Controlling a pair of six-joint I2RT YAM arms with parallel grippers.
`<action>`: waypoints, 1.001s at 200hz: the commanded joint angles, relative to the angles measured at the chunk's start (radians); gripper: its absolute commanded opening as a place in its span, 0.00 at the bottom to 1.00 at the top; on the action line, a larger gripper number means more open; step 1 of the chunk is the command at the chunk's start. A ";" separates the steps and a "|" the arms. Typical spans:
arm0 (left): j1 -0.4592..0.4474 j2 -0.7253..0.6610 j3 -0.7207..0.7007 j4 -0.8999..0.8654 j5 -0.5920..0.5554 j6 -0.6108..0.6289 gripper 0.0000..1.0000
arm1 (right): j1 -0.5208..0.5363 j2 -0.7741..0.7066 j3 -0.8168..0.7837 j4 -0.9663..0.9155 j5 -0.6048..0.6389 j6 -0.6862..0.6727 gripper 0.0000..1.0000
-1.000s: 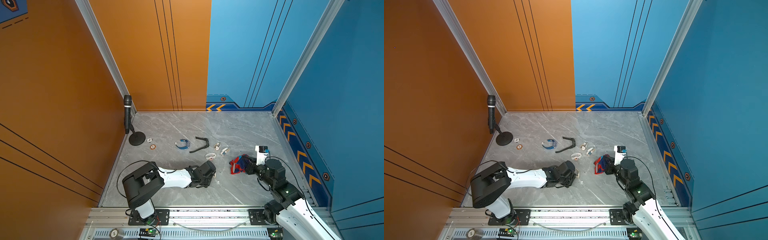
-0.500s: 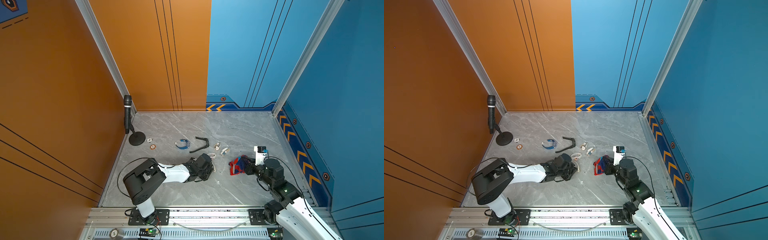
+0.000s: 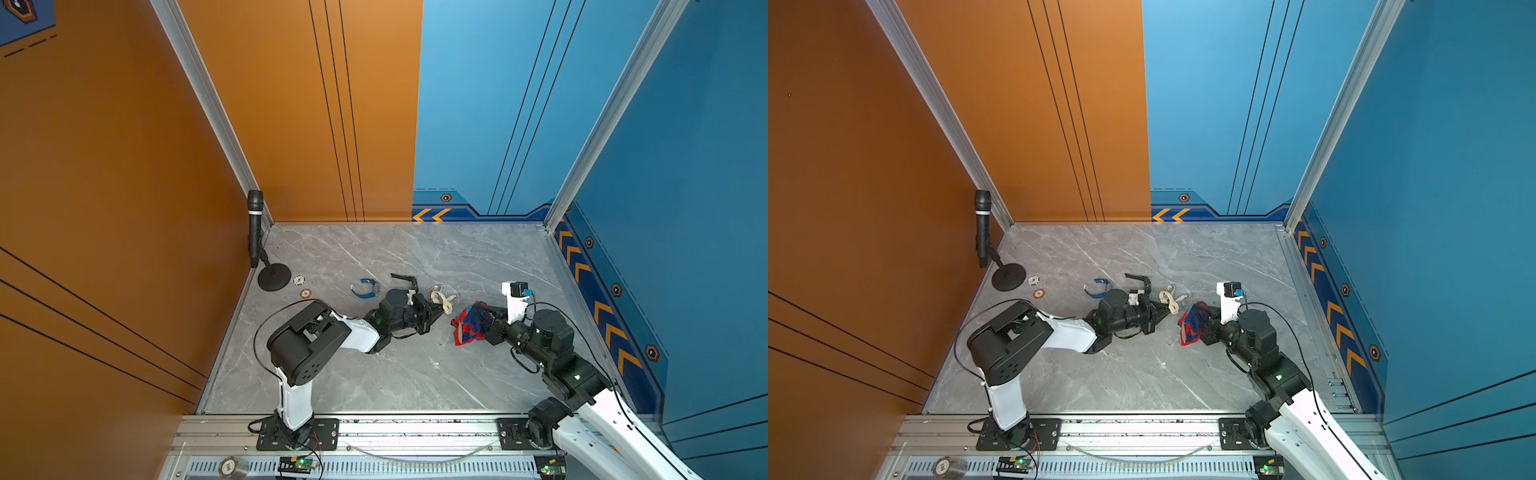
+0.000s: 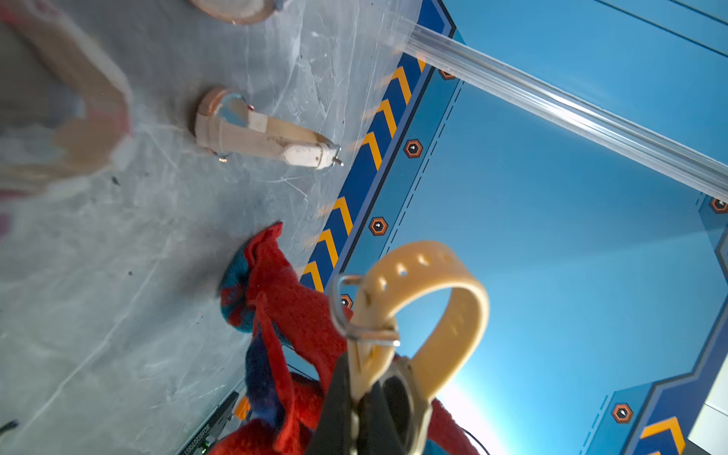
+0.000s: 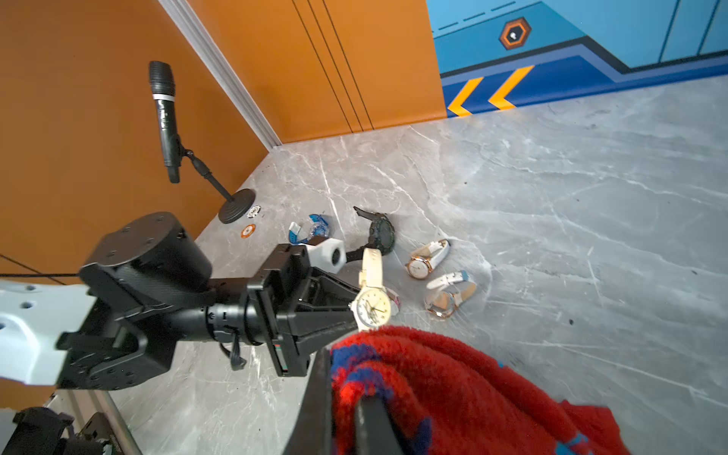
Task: Wipe the watch dial
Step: Pick up the watch at the center of the board, then wipe the dirt from the watch dial.
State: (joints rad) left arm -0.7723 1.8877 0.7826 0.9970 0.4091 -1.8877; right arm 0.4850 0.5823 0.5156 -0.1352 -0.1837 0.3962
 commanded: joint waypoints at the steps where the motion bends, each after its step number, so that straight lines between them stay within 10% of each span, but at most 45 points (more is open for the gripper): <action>1: 0.002 -0.010 0.033 0.123 0.090 0.015 0.00 | 0.007 -0.021 0.045 -0.008 0.001 -0.027 0.00; 115: 0.033 -0.140 0.044 -0.100 0.381 0.543 0.00 | -0.019 -0.020 0.107 -0.133 0.078 -0.039 0.00; 200: 0.052 -0.286 0.038 -0.393 0.333 0.948 0.00 | -0.043 0.215 0.262 -0.304 -0.100 0.060 0.00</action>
State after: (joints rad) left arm -0.7265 1.6444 0.8139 0.6506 0.7593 -1.0958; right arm 0.4503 0.7605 0.7338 -0.3798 -0.2028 0.4206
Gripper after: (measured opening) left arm 0.052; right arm 0.047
